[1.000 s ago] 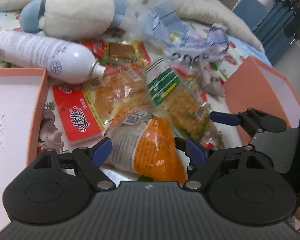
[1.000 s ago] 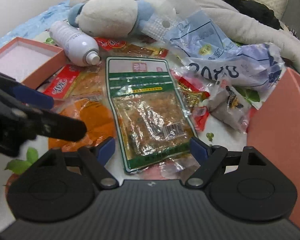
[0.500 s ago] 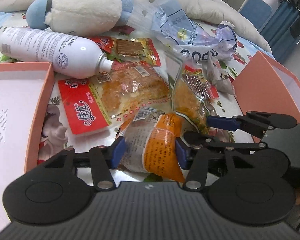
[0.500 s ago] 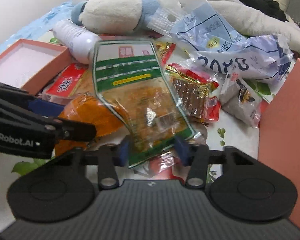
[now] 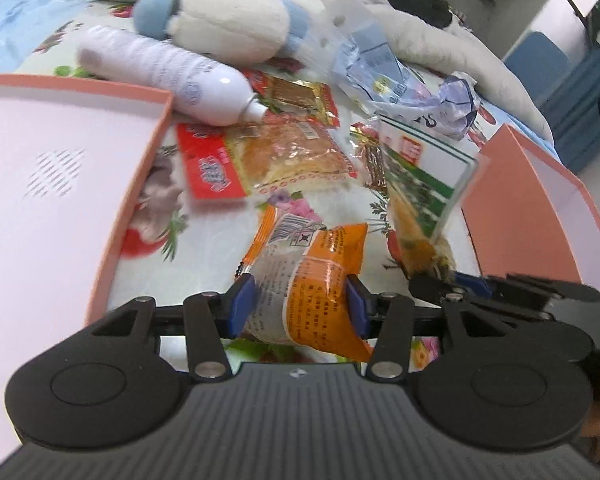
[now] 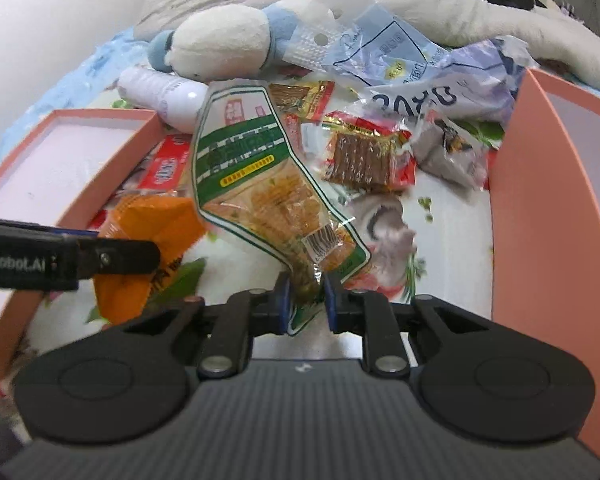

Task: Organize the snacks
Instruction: 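Lift both held bags and carry them over the deep pink box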

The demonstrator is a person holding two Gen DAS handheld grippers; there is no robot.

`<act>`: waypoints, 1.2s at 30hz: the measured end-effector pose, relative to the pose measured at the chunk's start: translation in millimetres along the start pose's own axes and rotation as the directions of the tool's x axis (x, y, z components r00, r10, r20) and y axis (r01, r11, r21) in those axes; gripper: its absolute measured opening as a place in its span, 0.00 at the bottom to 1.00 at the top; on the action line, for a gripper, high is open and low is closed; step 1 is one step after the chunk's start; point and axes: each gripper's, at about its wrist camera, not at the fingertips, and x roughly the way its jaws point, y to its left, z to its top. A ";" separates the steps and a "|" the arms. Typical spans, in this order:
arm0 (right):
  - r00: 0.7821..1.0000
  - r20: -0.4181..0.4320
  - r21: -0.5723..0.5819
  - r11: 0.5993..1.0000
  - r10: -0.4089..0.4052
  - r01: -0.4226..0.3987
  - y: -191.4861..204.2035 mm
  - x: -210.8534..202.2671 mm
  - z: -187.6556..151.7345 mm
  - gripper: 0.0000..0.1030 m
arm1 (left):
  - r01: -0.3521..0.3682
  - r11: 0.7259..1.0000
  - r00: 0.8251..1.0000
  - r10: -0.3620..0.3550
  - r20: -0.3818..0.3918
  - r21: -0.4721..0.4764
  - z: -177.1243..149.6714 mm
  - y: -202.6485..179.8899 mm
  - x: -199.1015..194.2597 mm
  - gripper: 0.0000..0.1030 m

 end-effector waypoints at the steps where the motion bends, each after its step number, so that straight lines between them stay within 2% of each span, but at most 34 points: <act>1: 1.000 0.002 0.003 1.000 0.000 0.000 1.2 -5.5 -3.0 0.20 | -0.006 1.000 1.000 0.006 0.004 -0.003 -4.0 -0.4 -5.7 0.53; 17: 0.998 0.054 0.112 0.993 0.041 -0.047 7.6 -98.5 -56.6 0.19 | -0.050 0.998 0.997 0.052 0.060 -0.037 -64.9 -22.9 -84.5 0.53; 36: 0.977 0.213 0.179 0.982 0.018 -0.057 7.7 -204.4 -90.5 0.19 | 0.004 1.000 0.985 -0.006 0.171 0.011 -103.5 -73.4 -174.9 0.53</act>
